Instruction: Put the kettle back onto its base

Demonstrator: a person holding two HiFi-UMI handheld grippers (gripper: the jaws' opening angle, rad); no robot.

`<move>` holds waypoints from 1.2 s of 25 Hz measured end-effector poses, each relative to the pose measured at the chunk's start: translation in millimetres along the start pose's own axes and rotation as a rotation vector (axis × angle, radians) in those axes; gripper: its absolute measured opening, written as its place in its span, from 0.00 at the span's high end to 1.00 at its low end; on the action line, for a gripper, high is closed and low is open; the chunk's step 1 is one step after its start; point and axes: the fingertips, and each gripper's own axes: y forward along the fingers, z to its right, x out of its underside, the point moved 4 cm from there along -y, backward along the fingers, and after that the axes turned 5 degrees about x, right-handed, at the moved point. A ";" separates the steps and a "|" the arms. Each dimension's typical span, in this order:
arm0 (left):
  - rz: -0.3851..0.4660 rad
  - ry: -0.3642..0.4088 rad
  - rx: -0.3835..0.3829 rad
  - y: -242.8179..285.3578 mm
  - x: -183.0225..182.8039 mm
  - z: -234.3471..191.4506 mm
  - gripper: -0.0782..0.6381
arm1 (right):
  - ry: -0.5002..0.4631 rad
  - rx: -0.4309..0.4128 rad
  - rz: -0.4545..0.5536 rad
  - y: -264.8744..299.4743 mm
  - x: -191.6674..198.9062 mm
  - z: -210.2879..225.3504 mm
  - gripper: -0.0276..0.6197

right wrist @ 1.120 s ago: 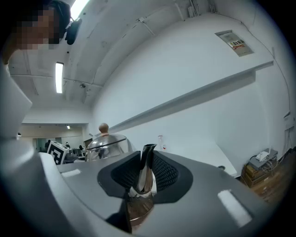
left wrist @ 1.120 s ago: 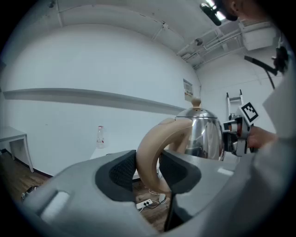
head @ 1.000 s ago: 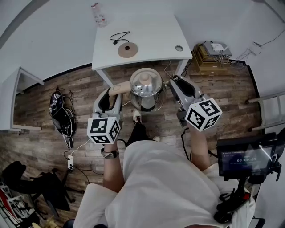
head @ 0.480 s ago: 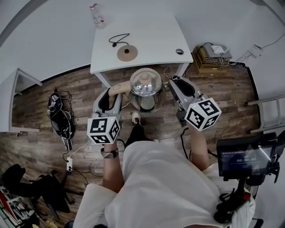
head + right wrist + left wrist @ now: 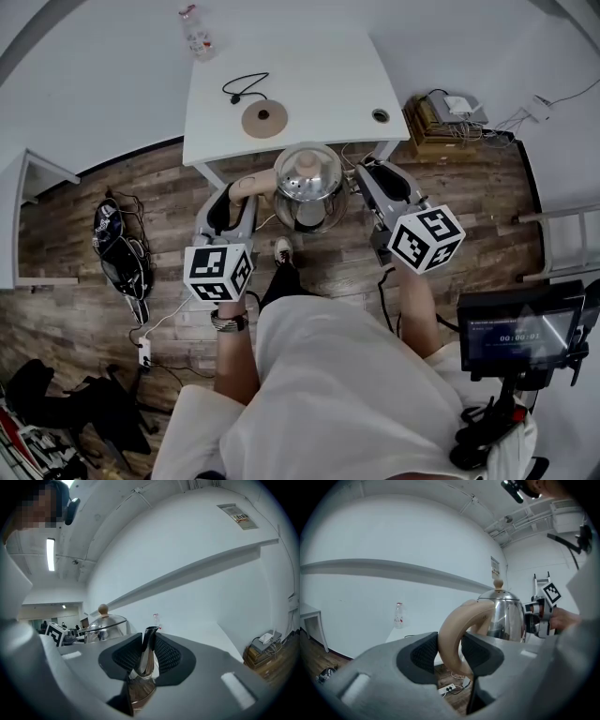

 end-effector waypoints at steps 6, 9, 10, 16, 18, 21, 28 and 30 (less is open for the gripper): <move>-0.007 -0.008 0.007 31.3 -8.5 -32.6 0.67 | 0.002 0.006 0.001 42.6 -7.7 9.6 0.83; -0.012 -0.014 0.011 47.5 -13.1 -54.0 0.66 | 0.000 0.015 -0.001 68.7 -11.8 12.1 0.82; -0.013 -0.017 0.012 53.8 -14.4 -60.5 0.66 | 0.001 0.018 0.000 77.6 -13.4 14.0 0.82; -0.034 -0.030 0.022 96.7 -10.6 -116.5 0.66 | 0.025 0.035 -0.008 147.6 -9.7 23.8 0.83; -0.040 -0.035 0.027 108.8 -12.5 -137.4 0.66 | 0.032 0.041 -0.015 171.4 -10.5 23.7 0.83; -0.039 -0.028 0.030 113.8 -17.7 -144.7 0.66 | 0.034 0.047 -0.013 179.7 -13.9 24.0 0.83; -0.034 -0.002 0.041 120.2 -29.0 -150.1 0.66 | 0.045 0.056 0.006 185.9 -20.0 26.1 0.83; -0.035 0.004 0.048 123.0 -28.4 -154.5 0.66 | 0.050 0.061 0.013 189.6 -18.4 26.0 0.83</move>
